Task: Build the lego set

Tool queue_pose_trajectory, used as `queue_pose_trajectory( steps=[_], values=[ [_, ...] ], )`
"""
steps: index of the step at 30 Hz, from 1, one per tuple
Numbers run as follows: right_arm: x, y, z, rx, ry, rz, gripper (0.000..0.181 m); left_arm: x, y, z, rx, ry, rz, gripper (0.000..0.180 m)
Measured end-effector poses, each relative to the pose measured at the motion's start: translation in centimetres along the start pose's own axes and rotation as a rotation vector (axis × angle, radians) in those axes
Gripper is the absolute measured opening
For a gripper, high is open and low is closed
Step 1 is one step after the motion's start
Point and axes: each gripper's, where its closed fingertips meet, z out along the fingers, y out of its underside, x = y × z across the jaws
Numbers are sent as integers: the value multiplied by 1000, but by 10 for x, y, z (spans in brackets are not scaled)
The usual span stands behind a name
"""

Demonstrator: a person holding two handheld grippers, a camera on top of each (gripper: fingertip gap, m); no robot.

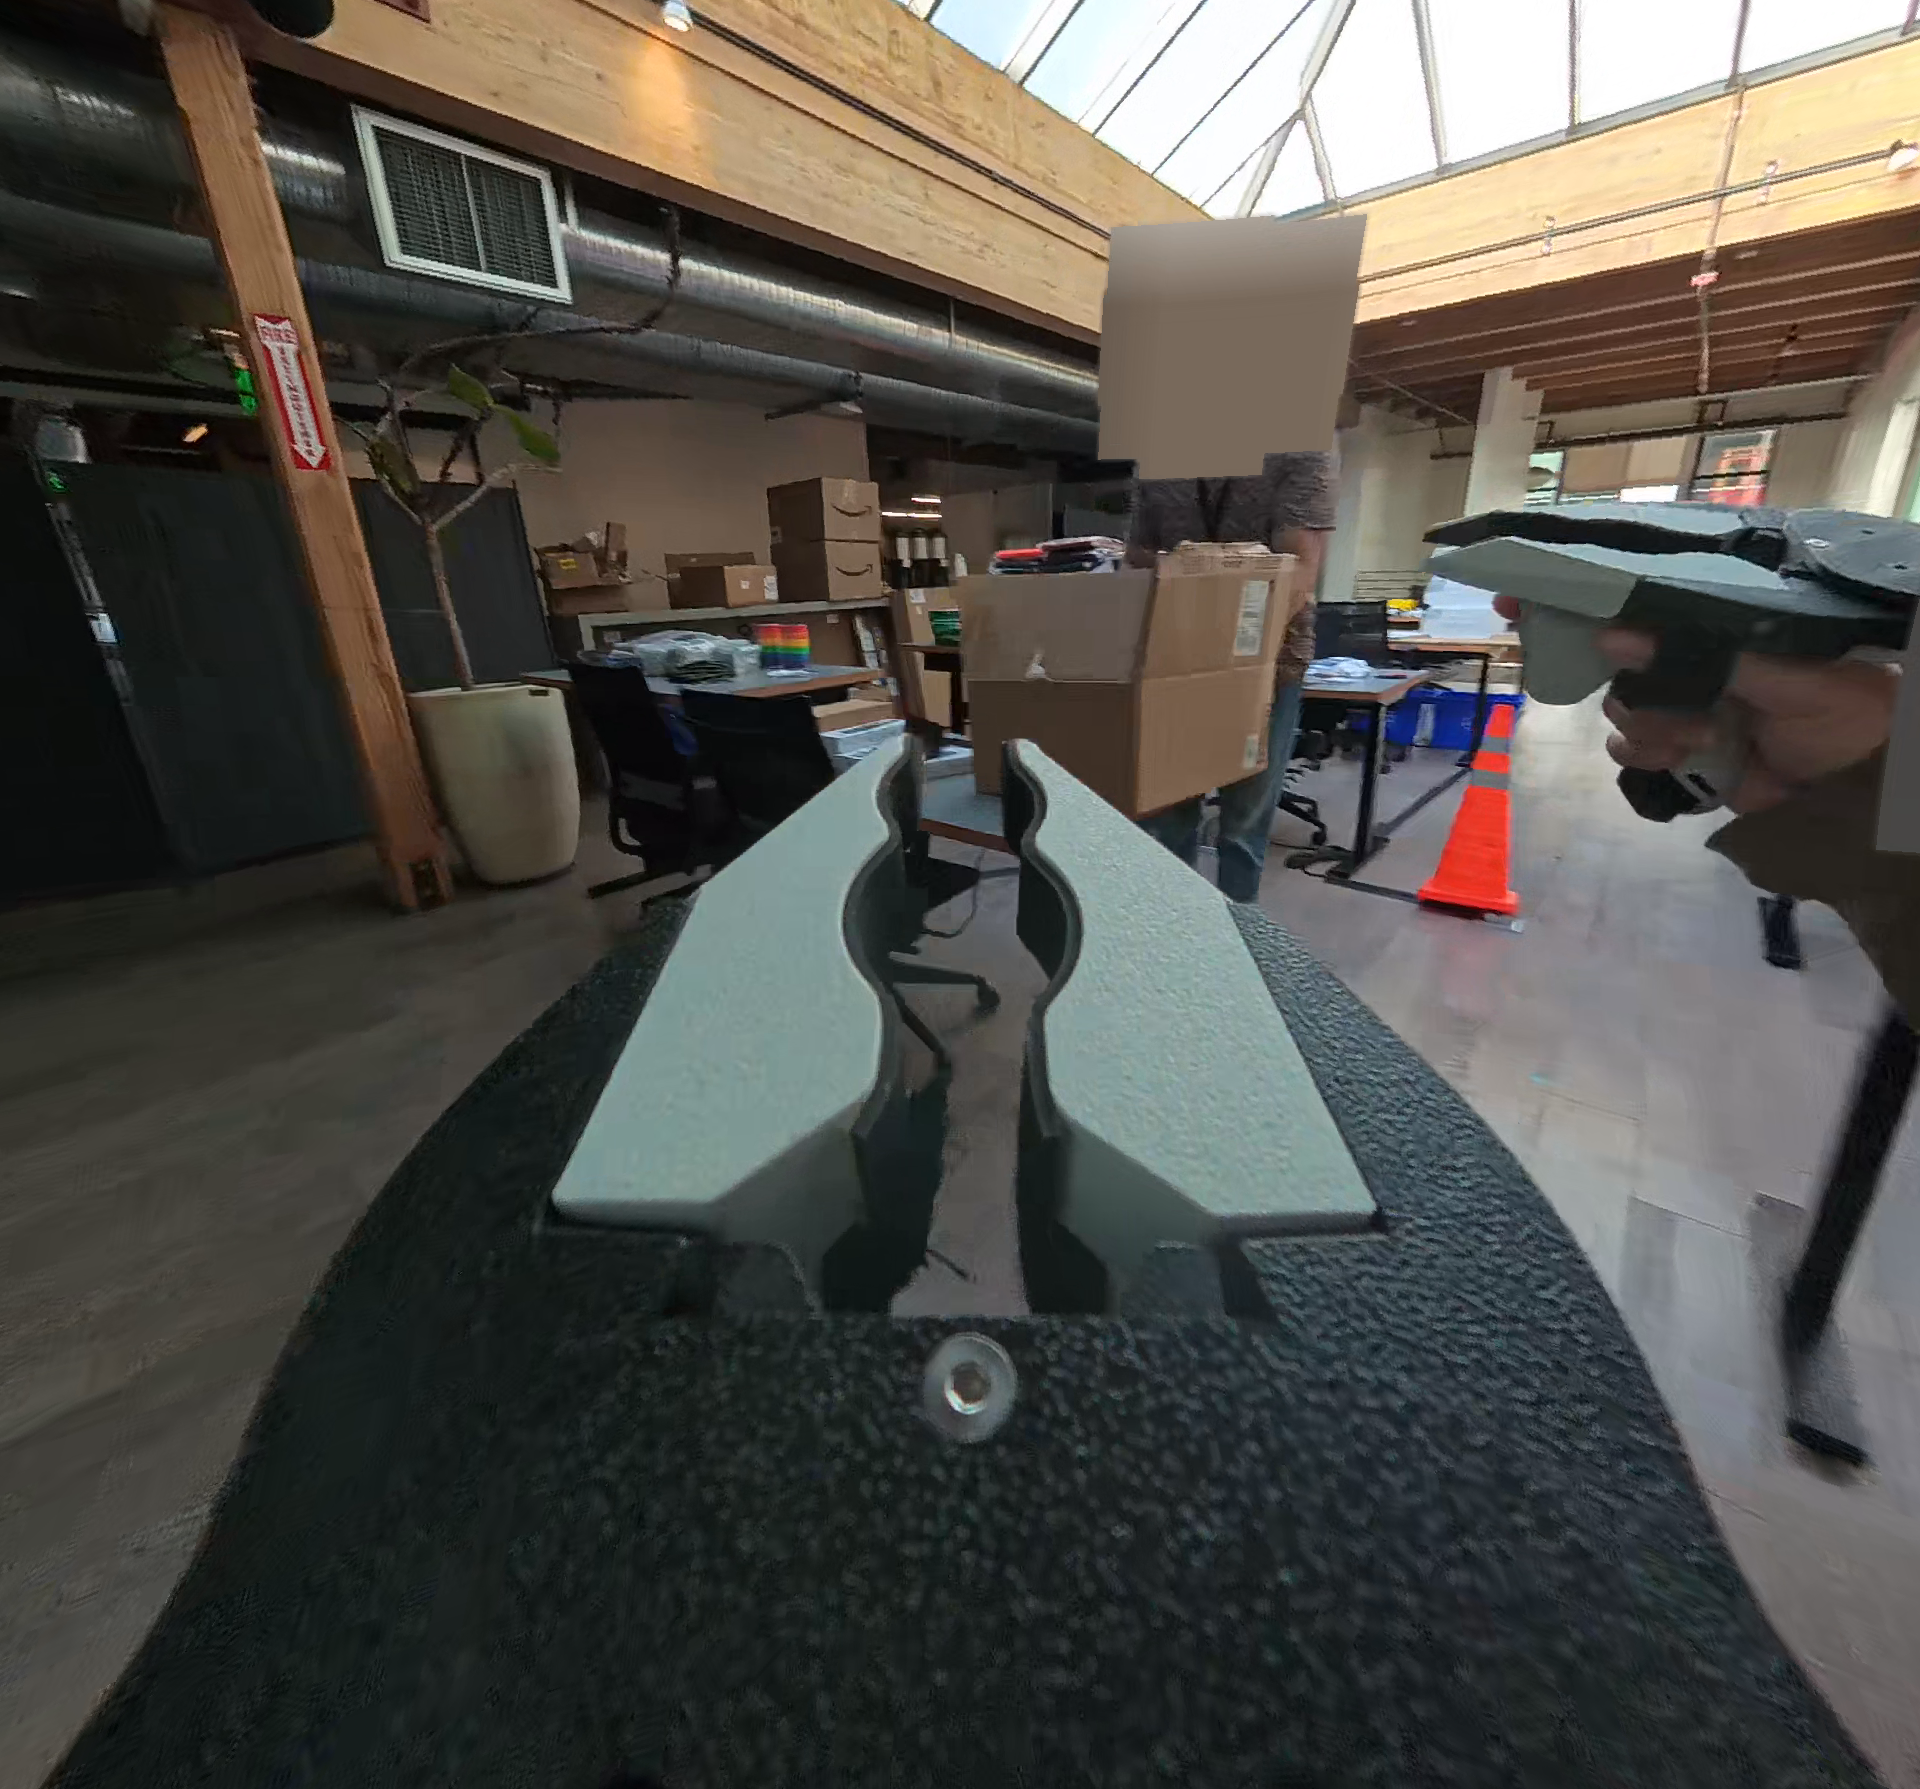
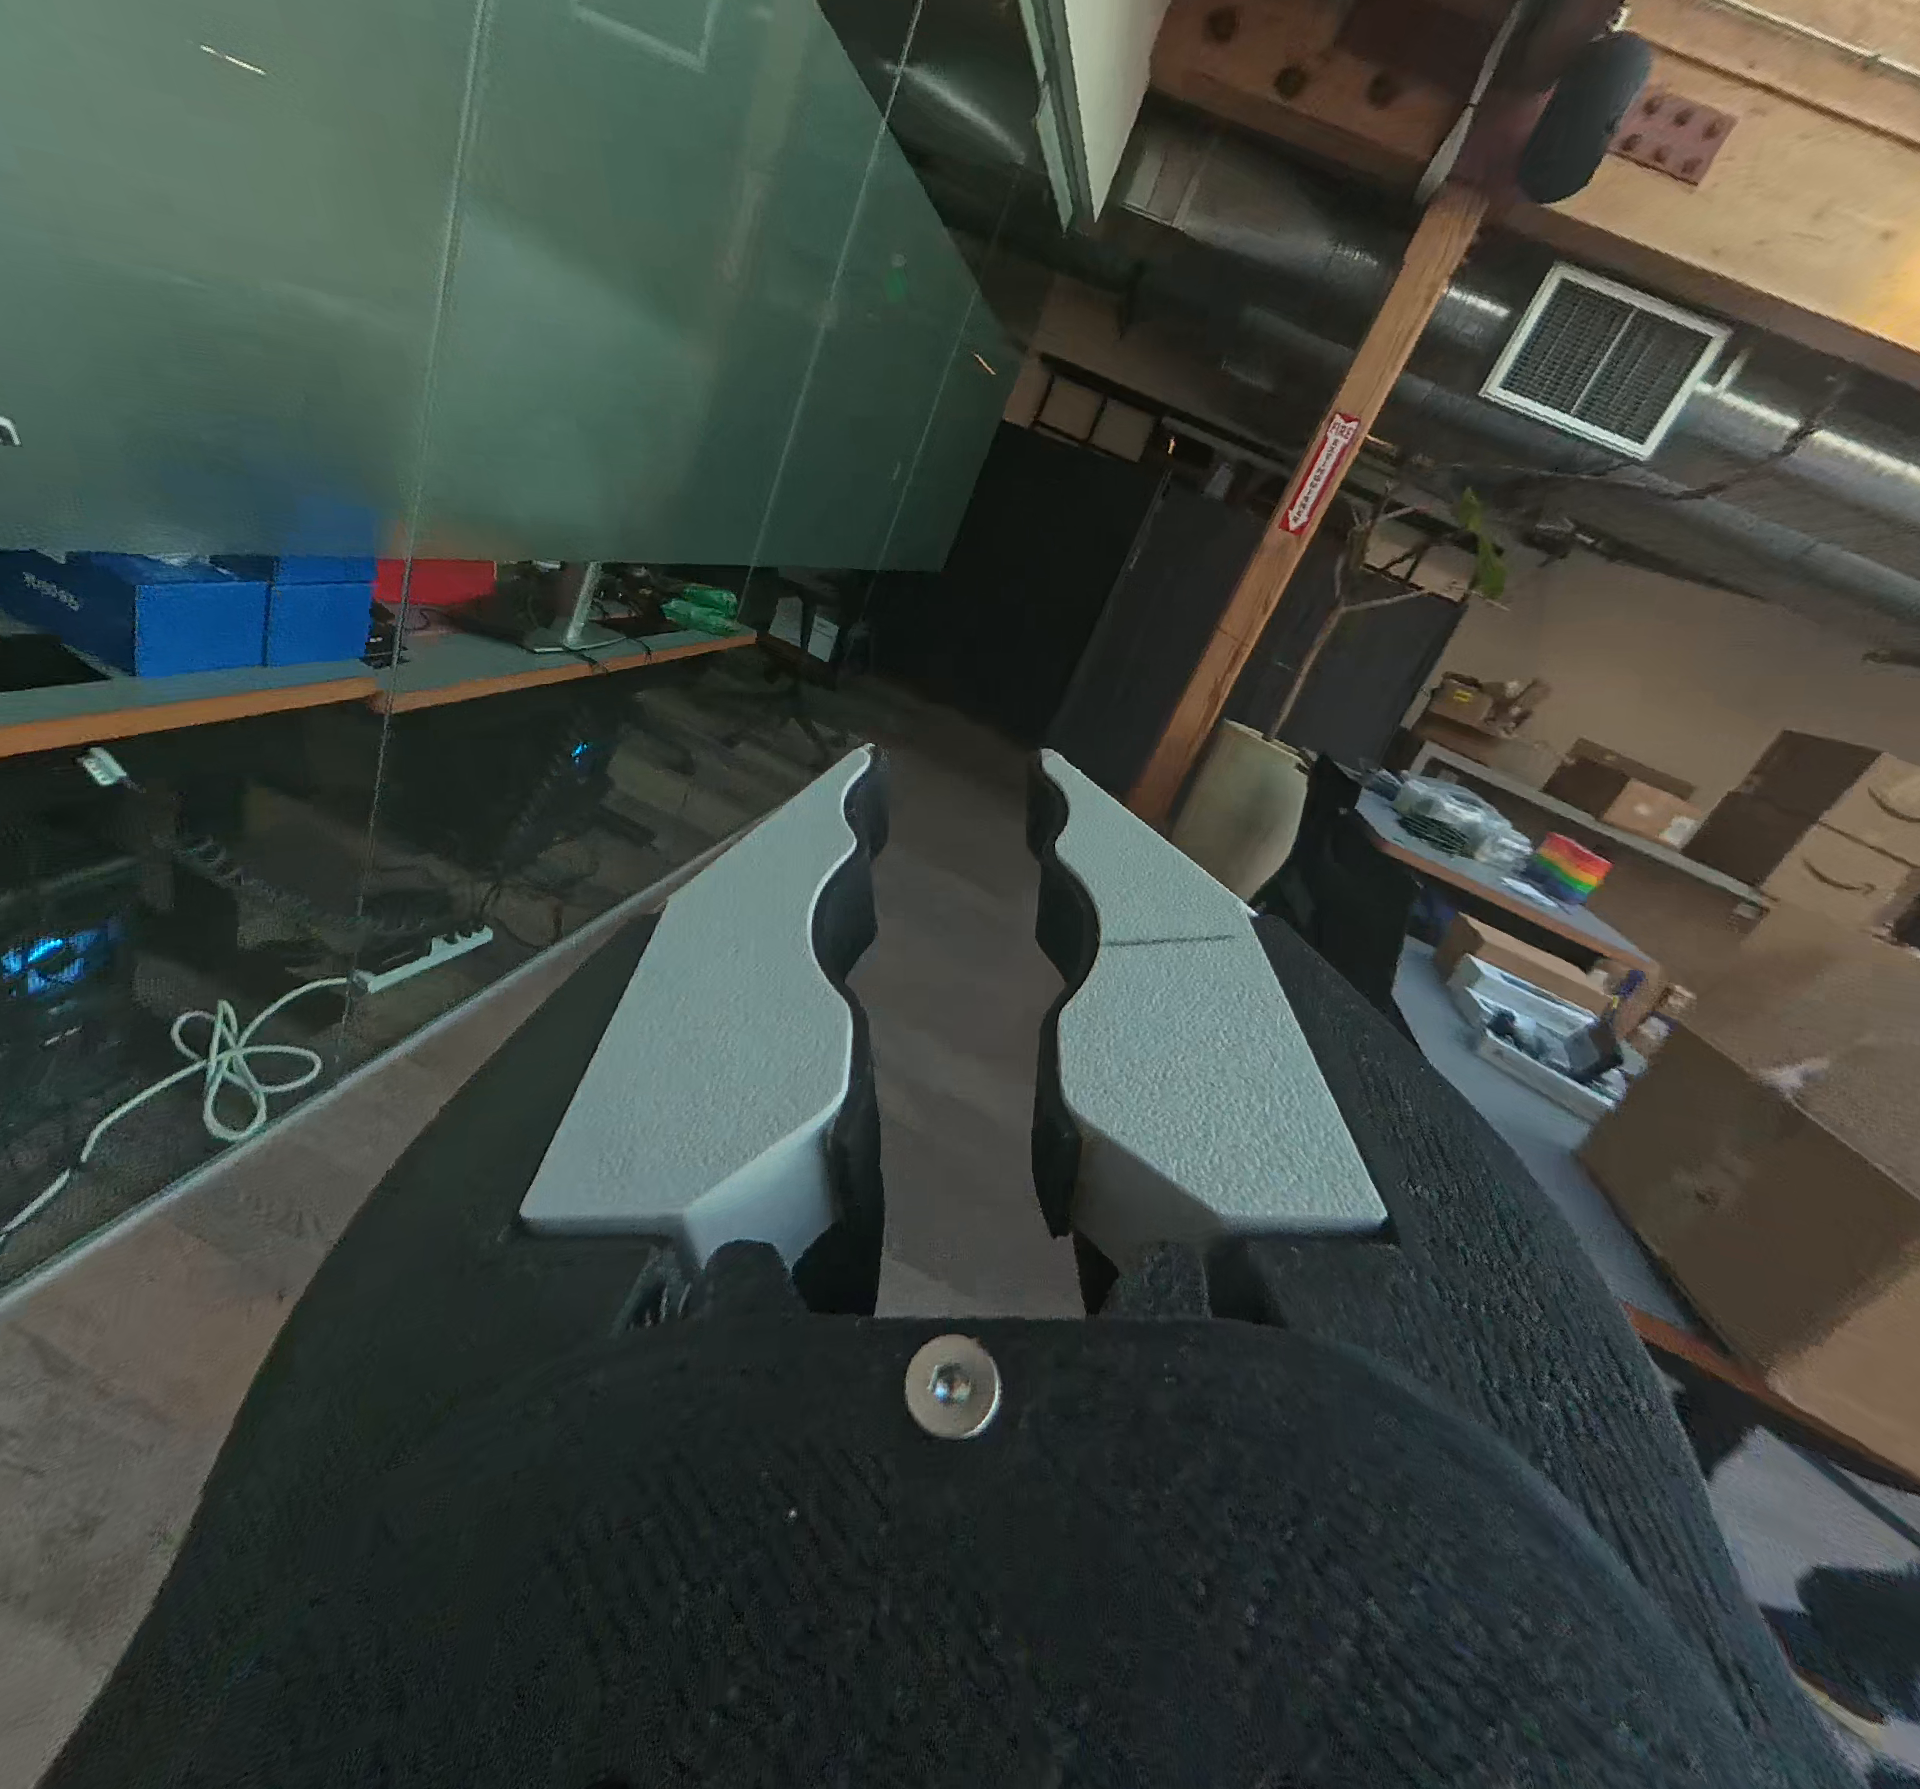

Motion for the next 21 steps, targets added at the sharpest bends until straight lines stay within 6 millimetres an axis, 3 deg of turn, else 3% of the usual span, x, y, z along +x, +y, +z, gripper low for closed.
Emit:
queue_pose_trajectory(
  steps=[3,8,11,14,15,17,21],
  values=[
    [20,25,103,7,-52,80,33,-90,17,40,-15,-126,44,23],
    [44,85,277,20,-77,129,40,-257,76,86,-102,-327,99,25],
    [70,129,374,0,-47,124,43,-352,103,138,-95,-365,91,25],
    [98,165,480,-99,-67,154,53,-428,125,226,-144,-305,43,36],
    [112,173,506,-112,-61,129,55,-447,131,259,-146,-272,54,36],
    [148,190,551,-118,0,89,55,-480,144,332,-148,-191,69,36],
    [217,243,620,-140,90,134,52,-520,175,478,-99,-20,45,37]
  ],
)
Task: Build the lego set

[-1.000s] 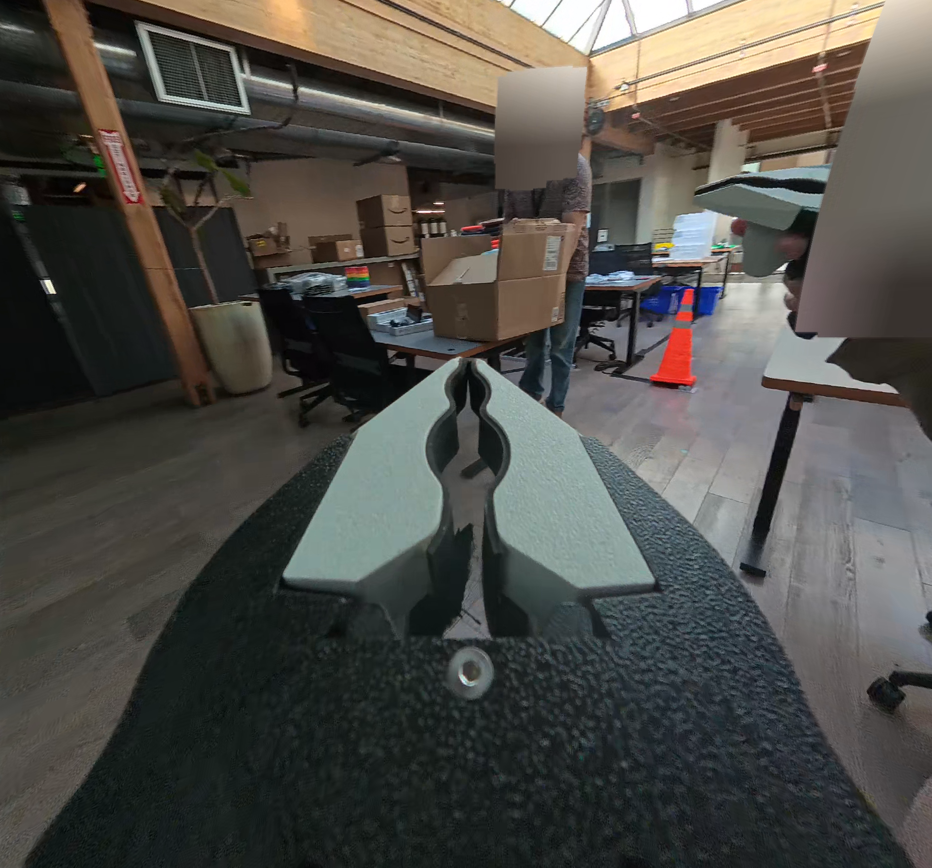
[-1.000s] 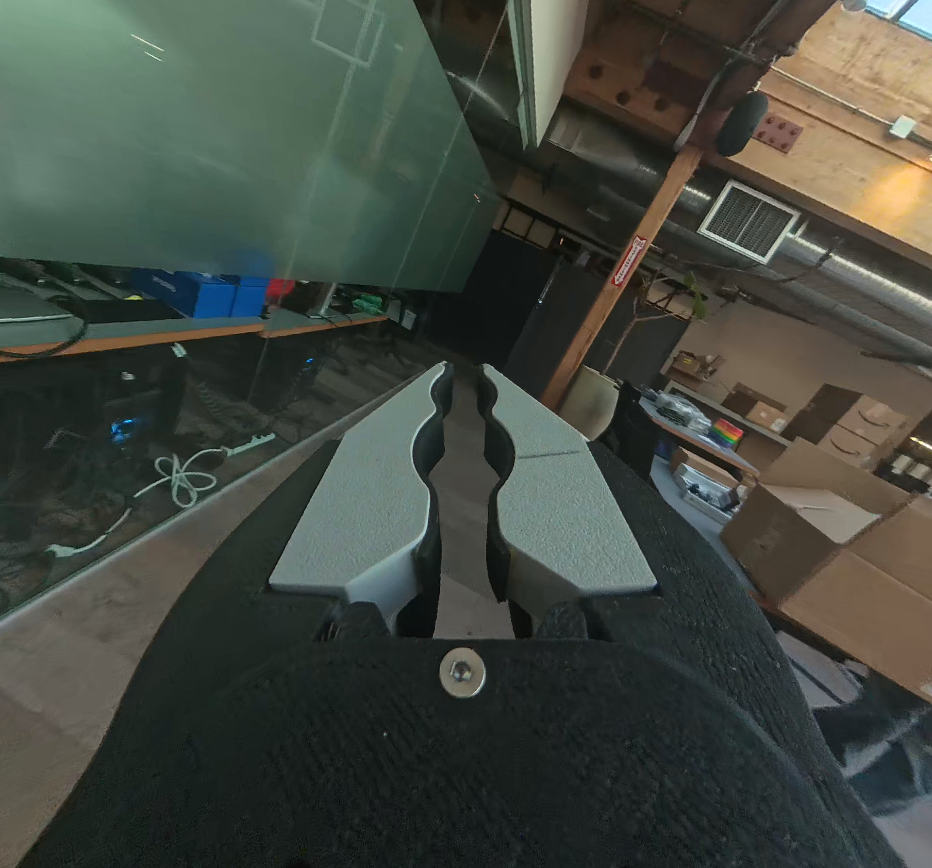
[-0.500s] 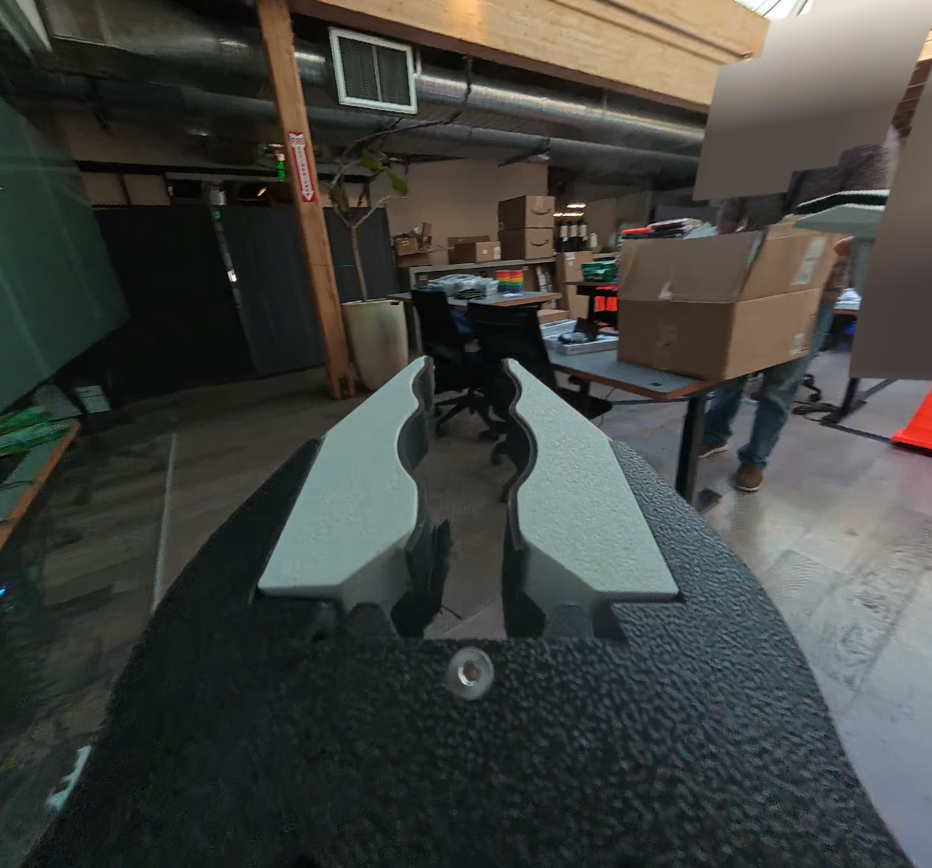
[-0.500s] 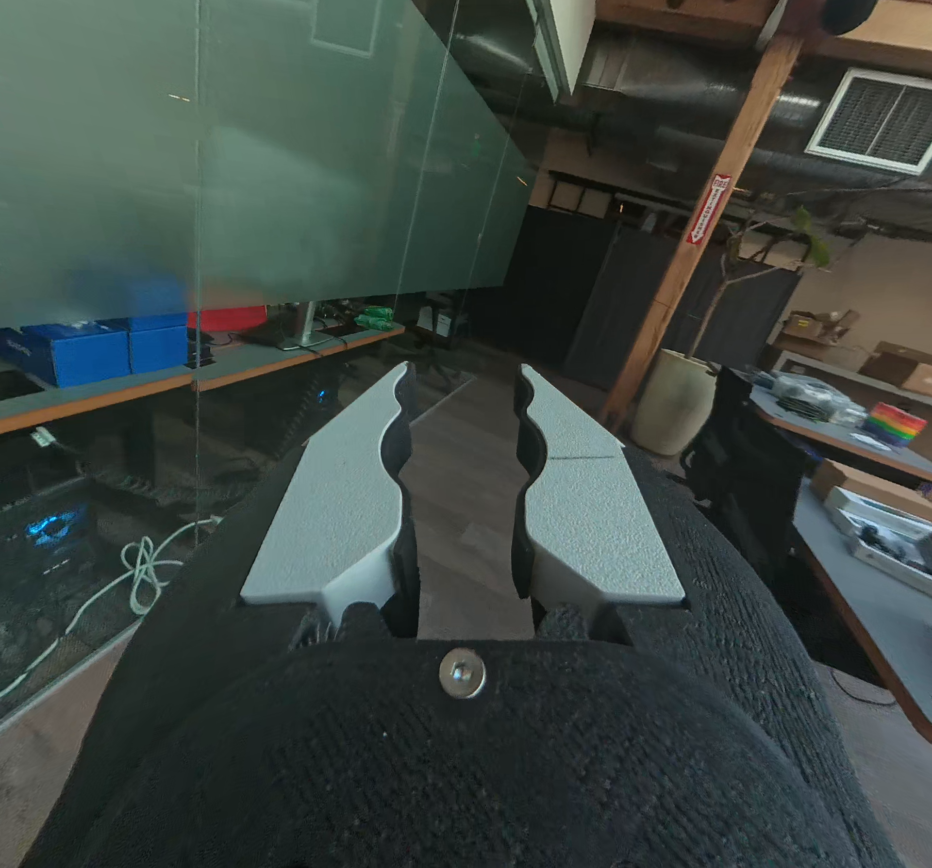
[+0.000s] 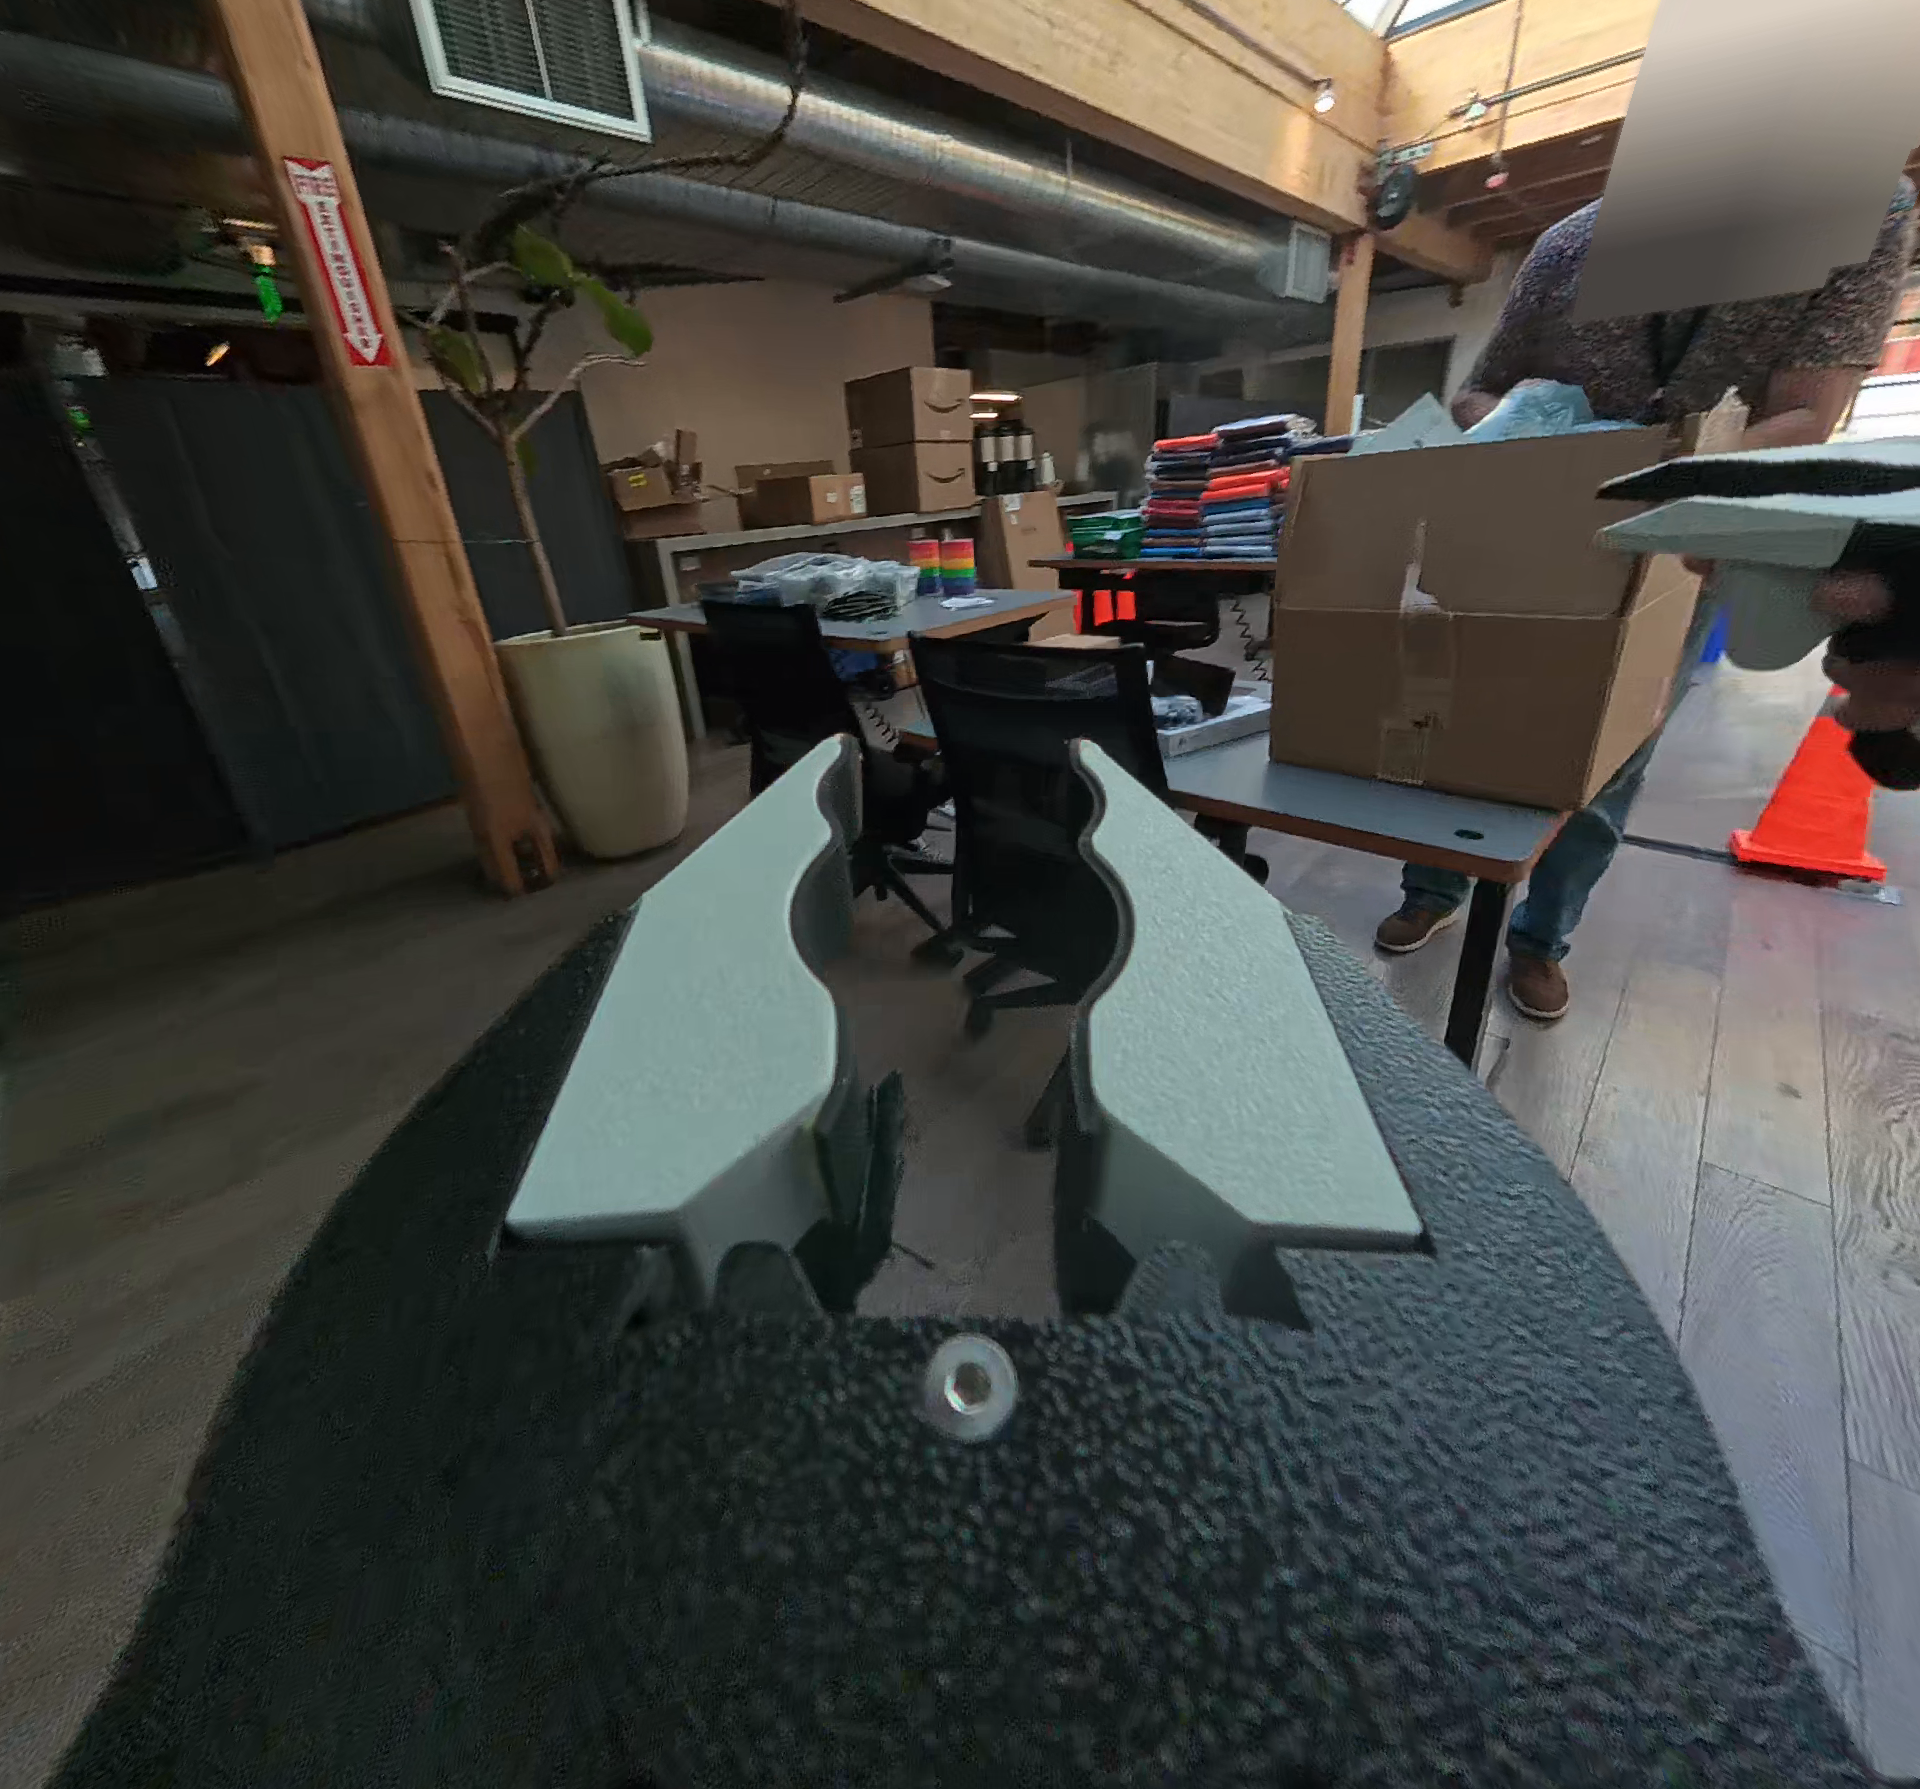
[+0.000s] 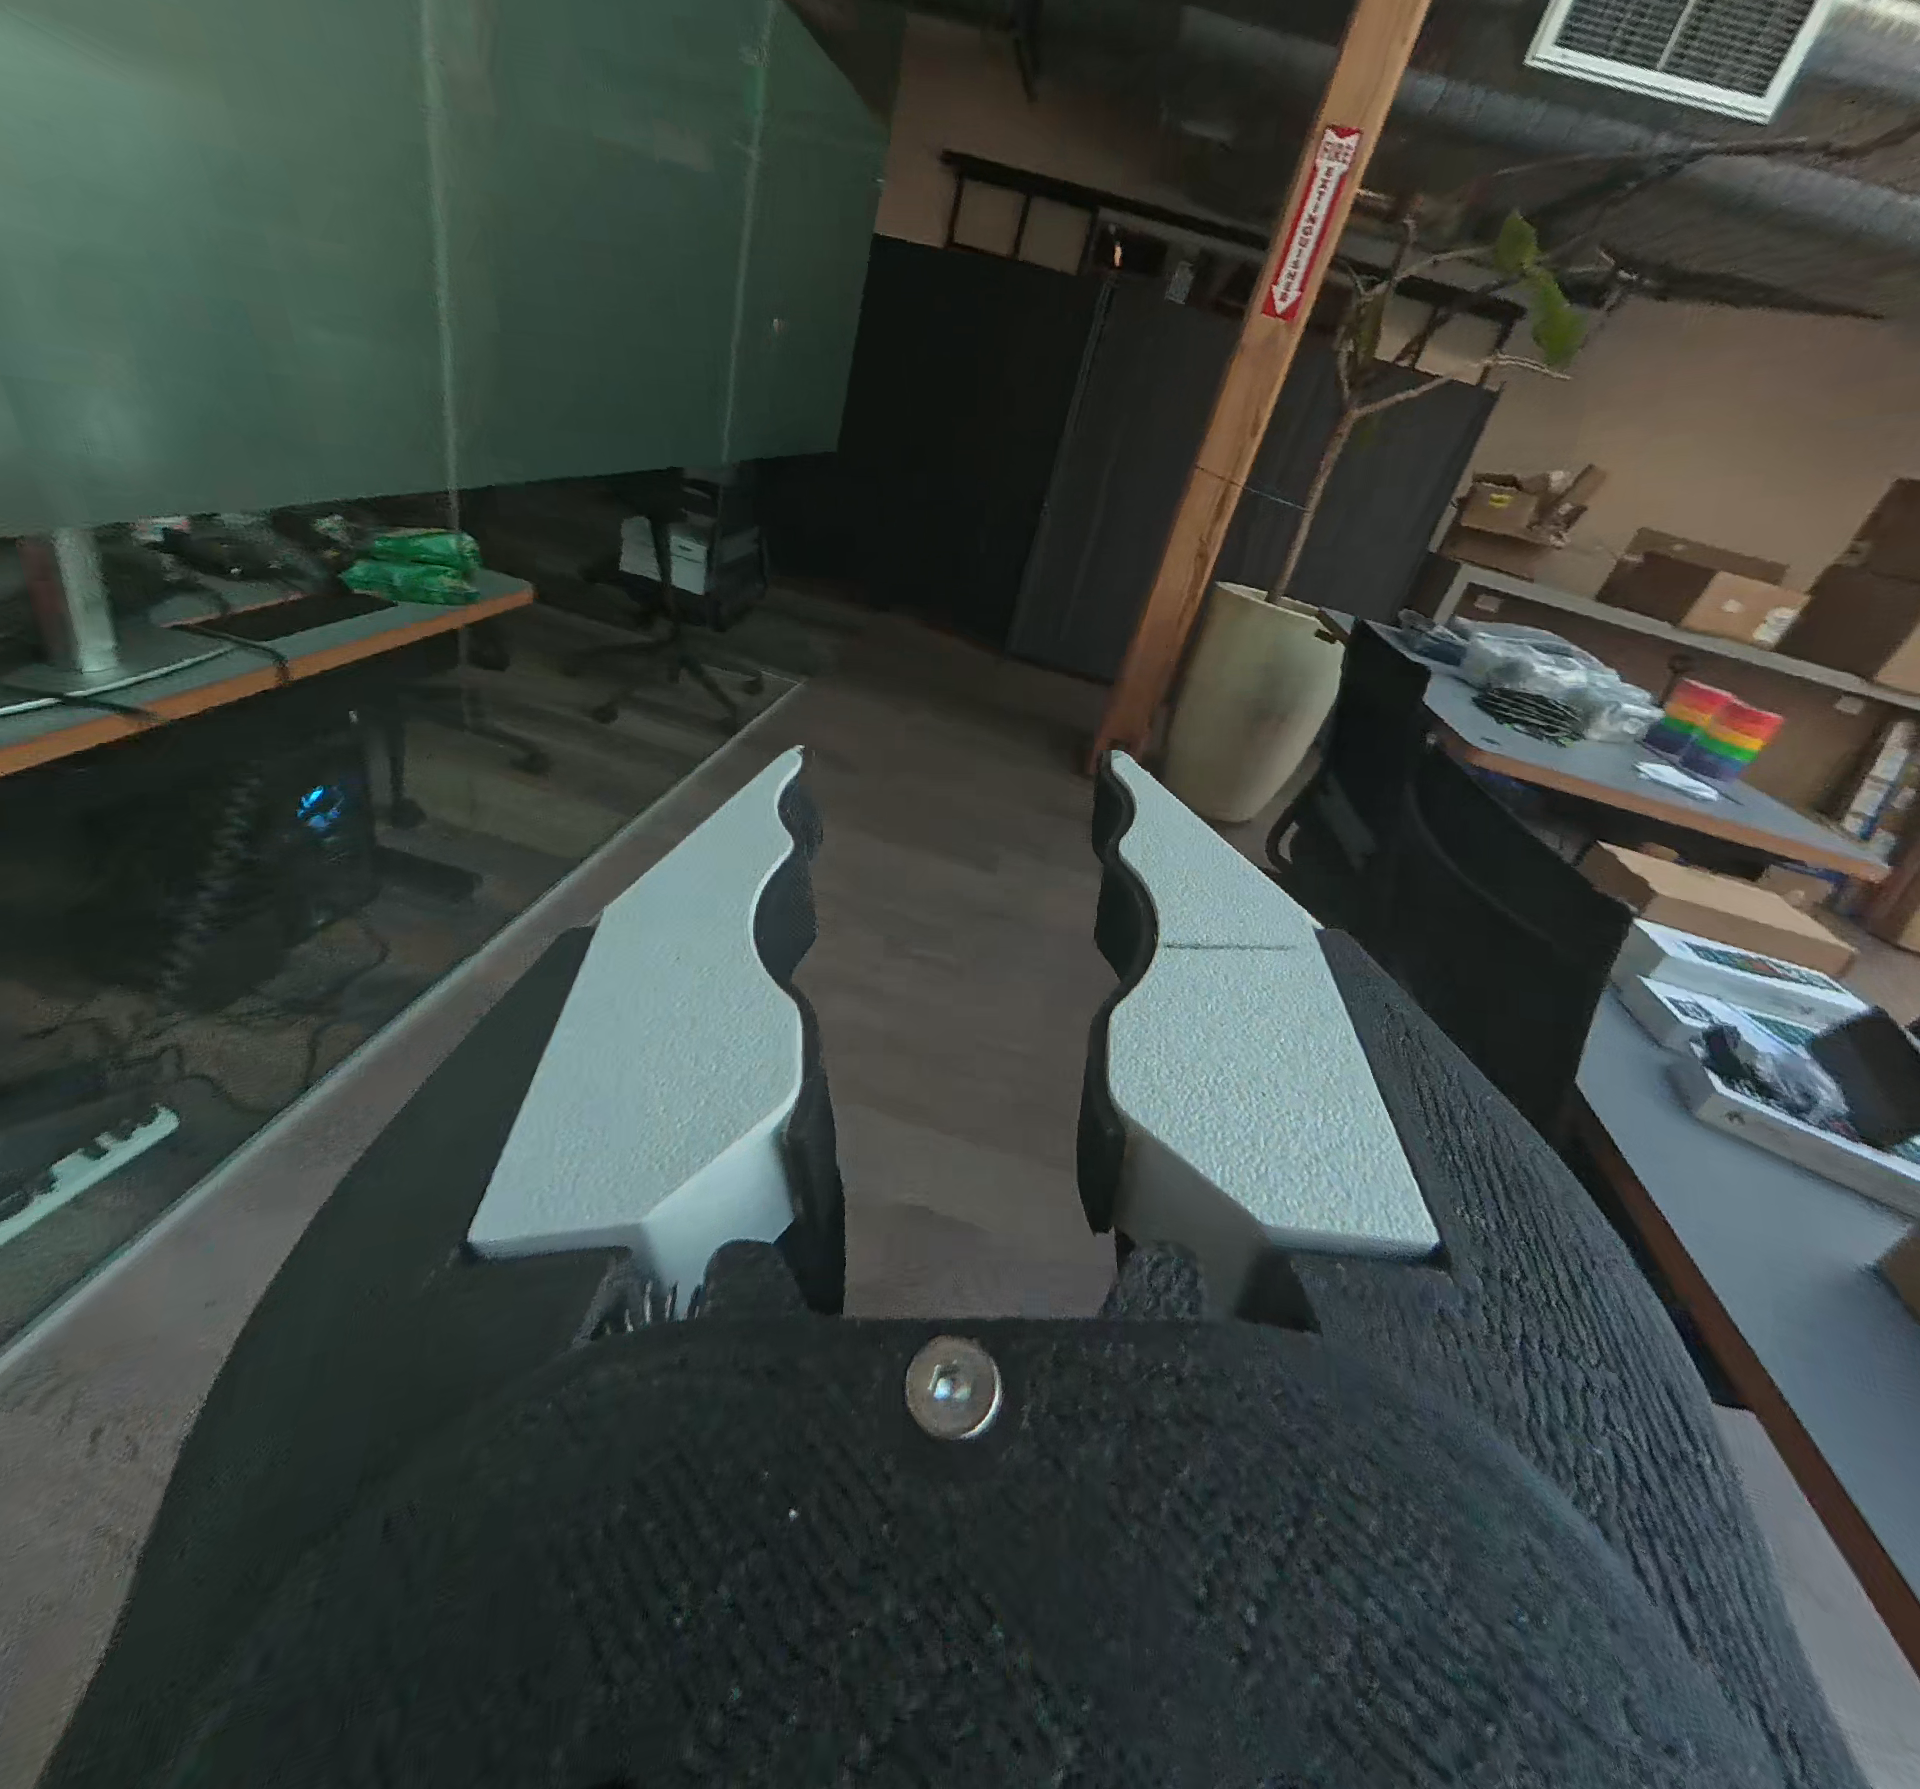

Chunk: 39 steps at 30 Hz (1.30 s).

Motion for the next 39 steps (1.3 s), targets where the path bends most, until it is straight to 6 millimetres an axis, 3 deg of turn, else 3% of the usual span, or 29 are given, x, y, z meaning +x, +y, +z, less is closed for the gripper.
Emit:
queue_pose_trajectory(
  steps=[2,5,8,11,16,22,25,27,31,39],
  values=[
    [33,24,43,-17,48,-12,50,-19,14,70,35,45,-8,36],
    [80,54,124,-9,78,-36,47,-52,43,163,85,69,-13,32],
    [131,72,213,9,86,-24,44,-101,72,257,75,36,-23,28],
    [173,79,308,-5,53,2,44,-148,86,349,14,68,-28,36],
    [226,93,467,1,55,-10,42,-247,105,450,25,-52,66,33],
    [279,145,660,1,125,-31,31,-397,162,557,-10,-253,152,27],
    [314,162,747,-5,177,-68,24,-466,181,634,-12,-254,136,25],
    [339,169,805,-61,174,-78,25,-500,190,695,-42,-209,131,26],
    [406,173,881,-30,260,-101,24,-541,213,828,-48,-74,149,22],
    [545,253,1022,-116,407,-87,23,-568,269,1093,60,188,76,19]
  ],
)
